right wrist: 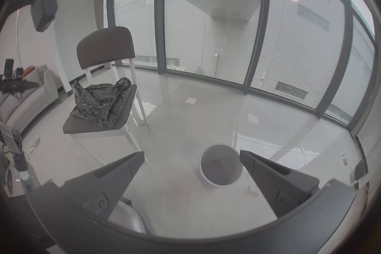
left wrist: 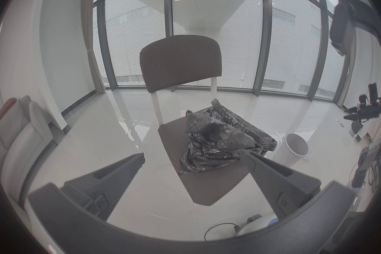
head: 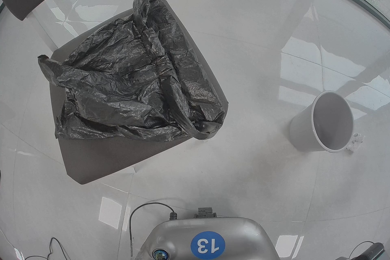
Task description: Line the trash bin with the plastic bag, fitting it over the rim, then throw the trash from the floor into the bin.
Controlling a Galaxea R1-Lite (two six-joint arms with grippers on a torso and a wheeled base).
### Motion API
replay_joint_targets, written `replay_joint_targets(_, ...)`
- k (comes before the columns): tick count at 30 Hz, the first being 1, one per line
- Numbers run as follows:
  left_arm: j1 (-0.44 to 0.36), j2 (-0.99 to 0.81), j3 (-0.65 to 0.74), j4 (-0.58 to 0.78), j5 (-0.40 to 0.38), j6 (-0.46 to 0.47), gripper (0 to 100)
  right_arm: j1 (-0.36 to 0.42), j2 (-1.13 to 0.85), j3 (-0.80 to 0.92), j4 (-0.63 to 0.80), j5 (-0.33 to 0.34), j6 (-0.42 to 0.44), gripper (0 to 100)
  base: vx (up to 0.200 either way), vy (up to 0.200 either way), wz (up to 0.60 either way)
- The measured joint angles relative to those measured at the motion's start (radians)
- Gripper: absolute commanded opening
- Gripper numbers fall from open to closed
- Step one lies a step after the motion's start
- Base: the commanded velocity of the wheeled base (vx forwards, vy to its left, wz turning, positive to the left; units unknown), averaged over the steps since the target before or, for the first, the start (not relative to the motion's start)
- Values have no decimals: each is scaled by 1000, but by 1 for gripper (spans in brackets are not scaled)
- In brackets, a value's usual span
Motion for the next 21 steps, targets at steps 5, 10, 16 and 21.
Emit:
replay_joint_targets(5, -4, 180, -241, 125, 0, 42, 100, 6, 182, -140, 27, 34, -33, 100, 0, 0, 0)
replay_joint_targets(10, -5, 350, -430, 224, 3, 152, 100, 10, 372, -273, 44, 63, -59, 100, 0, 0, 0)
replay_joint_targets(16, -8, 529, -585, 306, 15, 407, 100, 11, 594, -403, 63, 86, -86, 100, 0, 0, 0)
replay_joint_targets(21, -15, 618, -716, 371, 47, 498, 100, 9, 670, -437, 73, 92, -143, 100, 0, 0, 0)
